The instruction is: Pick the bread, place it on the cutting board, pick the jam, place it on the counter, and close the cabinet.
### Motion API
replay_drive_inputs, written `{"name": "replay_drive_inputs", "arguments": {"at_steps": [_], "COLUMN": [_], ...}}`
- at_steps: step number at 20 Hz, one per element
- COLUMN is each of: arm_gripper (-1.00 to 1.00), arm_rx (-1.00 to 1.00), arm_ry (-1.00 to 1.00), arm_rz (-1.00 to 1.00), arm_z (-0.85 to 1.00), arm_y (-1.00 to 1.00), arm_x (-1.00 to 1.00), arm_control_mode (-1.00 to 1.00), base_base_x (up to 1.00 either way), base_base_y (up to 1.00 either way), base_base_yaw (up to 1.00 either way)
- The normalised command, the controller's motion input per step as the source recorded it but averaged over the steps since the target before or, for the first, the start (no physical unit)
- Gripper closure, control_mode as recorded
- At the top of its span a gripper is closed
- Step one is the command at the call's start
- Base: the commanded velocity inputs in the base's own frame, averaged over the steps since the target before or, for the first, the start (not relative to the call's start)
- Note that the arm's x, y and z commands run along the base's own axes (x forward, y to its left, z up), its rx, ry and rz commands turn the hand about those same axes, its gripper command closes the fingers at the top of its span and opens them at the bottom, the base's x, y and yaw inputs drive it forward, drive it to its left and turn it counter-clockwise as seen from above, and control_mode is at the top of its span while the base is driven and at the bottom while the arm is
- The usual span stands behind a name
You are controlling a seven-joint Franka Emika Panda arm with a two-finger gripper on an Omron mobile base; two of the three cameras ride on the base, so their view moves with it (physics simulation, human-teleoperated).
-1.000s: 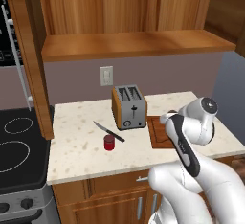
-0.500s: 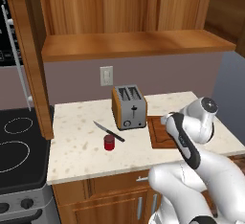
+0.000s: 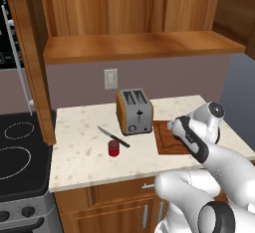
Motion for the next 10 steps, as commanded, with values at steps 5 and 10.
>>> {"name": "replay_drive_inputs", "arguments": {"at_steps": [5,10], "arm_gripper": [1.00,1.00], "arm_rx": [0.00,-0.01], "arm_ry": [-0.03,-0.02], "arm_rz": [0.00,0.00], "arm_z": [-0.38,-0.38], "arm_y": [0.00,0.00], "arm_x": [0.12,0.13], "arm_control_mode": [-1.00,-1.00], "base_base_x": [0.00,0.00], "base_base_y": [0.00,0.00], "base_base_yaw": [0.00,0.00]}}
